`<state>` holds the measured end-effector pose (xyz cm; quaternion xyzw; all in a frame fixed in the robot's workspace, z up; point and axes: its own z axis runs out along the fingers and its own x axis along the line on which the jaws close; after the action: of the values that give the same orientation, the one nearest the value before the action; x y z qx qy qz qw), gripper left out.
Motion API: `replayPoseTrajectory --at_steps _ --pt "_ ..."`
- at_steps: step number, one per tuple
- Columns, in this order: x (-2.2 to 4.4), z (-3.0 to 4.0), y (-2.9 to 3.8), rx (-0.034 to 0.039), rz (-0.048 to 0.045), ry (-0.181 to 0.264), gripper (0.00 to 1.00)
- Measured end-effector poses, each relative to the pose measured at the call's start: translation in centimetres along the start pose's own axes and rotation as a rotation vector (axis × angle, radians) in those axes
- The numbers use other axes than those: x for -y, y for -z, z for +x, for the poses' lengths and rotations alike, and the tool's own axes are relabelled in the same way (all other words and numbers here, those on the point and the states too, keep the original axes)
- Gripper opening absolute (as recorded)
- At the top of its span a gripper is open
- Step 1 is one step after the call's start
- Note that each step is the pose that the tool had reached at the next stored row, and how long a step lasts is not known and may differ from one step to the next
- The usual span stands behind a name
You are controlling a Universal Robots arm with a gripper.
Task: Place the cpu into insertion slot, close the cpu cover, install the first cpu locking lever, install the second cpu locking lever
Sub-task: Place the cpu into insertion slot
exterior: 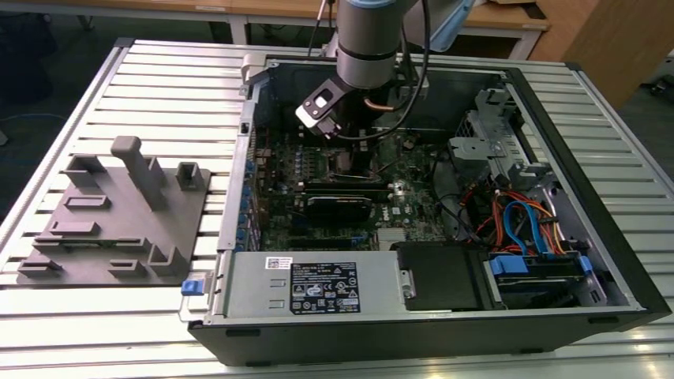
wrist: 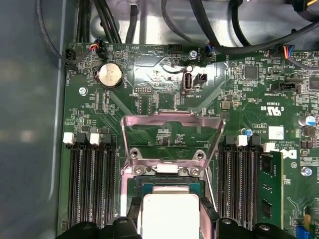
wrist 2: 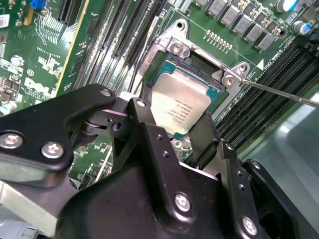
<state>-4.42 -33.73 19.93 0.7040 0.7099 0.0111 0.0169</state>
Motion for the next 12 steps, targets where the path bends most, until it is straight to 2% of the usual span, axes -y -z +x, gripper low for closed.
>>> replayPoseTrajectory --at_steps 12 --pt "0.02 0.19 -0.59 0.0002 0.0001 -0.005 0.54"
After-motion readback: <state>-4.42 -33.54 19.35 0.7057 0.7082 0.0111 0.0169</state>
